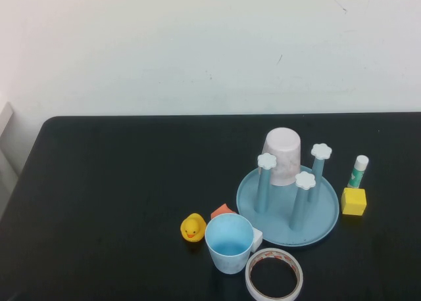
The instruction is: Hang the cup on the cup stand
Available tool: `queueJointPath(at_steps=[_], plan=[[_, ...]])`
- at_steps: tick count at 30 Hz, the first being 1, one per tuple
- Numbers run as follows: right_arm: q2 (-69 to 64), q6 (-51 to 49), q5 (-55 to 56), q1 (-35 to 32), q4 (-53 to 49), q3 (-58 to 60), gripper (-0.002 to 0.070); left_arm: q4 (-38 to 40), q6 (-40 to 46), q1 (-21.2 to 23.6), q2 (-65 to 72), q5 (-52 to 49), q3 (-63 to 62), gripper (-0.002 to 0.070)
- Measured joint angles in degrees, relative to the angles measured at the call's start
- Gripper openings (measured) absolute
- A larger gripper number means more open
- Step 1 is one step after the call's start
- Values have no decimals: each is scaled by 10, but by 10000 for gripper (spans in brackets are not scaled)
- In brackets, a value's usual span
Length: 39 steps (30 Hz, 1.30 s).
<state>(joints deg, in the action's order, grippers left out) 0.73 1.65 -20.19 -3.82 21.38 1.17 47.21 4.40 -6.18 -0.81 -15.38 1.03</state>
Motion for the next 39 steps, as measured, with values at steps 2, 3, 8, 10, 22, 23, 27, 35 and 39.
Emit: queueJointPath(at_steps=[2, 3, 8, 10, 22, 23, 27, 35, 39], plan=[[0, -30, -6, 0, 117, 3, -1, 100, -5, 0, 0, 13, 0, -2], [0, -39, -9, 0, 165, 4, -1, 122, -5, 0, 0, 21, 0, -2], [0, -23, -11, 0, 236, 4, -1, 193, -7, 0, 0, 81, 0, -2], [0, 7, -11, 0, 236, 4, -1, 206, -2, 0, 0, 88, 0, -2], [0, 131, -28, 0, 236, 4, -1, 3, 163, 0, 170, -170, -194, -1], [0, 131, -29, 0, 236, 4, -1, -35, 168, 0, 203, -201, -229, -1], [0, 139, -32, 0, 236, 4, -1, -157, 198, 0, 336, -298, -355, -1], [0, 149, -35, 0, 236, 4, -1, -274, 238, 0, 578, -414, -546, -2], [0, 149, -36, 0, 236, 4, -1, -303, 240, -35, 669, -430, -603, -2]])
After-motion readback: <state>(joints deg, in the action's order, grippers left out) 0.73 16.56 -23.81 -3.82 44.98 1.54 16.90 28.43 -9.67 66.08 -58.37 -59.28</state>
